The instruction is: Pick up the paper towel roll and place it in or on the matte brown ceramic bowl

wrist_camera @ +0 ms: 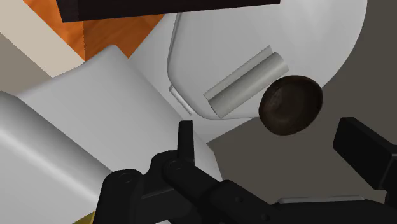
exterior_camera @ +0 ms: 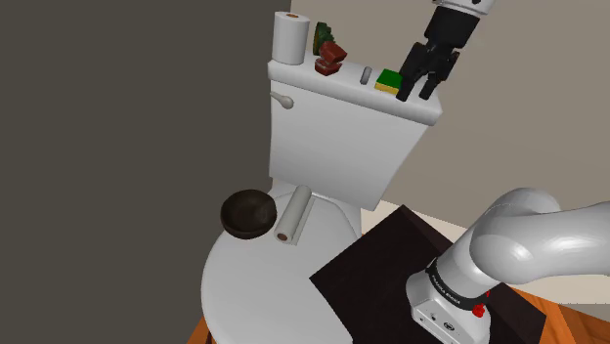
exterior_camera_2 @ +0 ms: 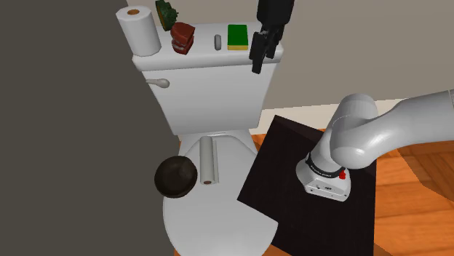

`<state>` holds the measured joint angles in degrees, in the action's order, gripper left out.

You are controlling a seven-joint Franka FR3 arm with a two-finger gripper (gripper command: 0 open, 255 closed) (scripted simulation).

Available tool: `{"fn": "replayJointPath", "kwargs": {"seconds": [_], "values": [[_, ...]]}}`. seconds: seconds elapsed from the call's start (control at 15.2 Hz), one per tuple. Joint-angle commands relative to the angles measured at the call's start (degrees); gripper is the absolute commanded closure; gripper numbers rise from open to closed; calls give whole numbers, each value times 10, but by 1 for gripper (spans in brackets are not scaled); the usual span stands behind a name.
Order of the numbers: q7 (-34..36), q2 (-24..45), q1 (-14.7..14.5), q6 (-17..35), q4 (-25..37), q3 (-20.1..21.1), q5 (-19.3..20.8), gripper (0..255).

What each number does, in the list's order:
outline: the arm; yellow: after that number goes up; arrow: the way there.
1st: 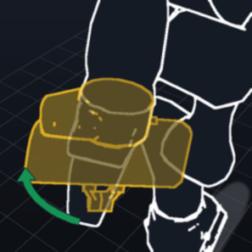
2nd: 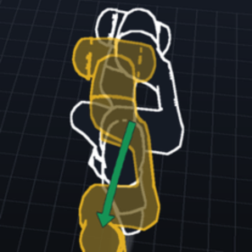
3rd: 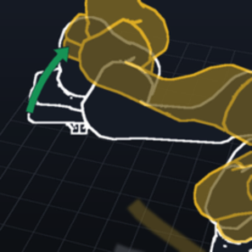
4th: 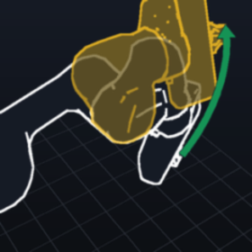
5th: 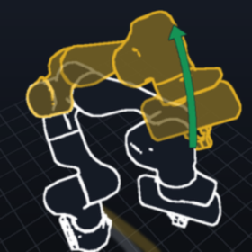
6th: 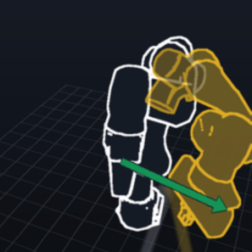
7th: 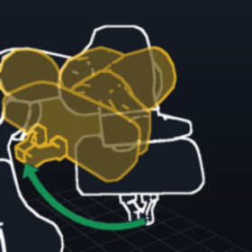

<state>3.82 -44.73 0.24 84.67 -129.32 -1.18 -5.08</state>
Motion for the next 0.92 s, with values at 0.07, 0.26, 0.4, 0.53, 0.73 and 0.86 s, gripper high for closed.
{"fn": "replayJointPath", "kwargs": {"seconds": [0.07,0.26,0.4,0.53,0.73,0.86], "values": [[16,-3,2,18,-20,9,-5,0],[63,-8,8,73,-75,37,-23,0],[94,-6,11,110,-108,56,-35,0],[124,0,13,149,-137,76,-48,0],[170,18,15,210,-175,108,-67,0],[201,37,17,253,-196,129,-80,0]]}}
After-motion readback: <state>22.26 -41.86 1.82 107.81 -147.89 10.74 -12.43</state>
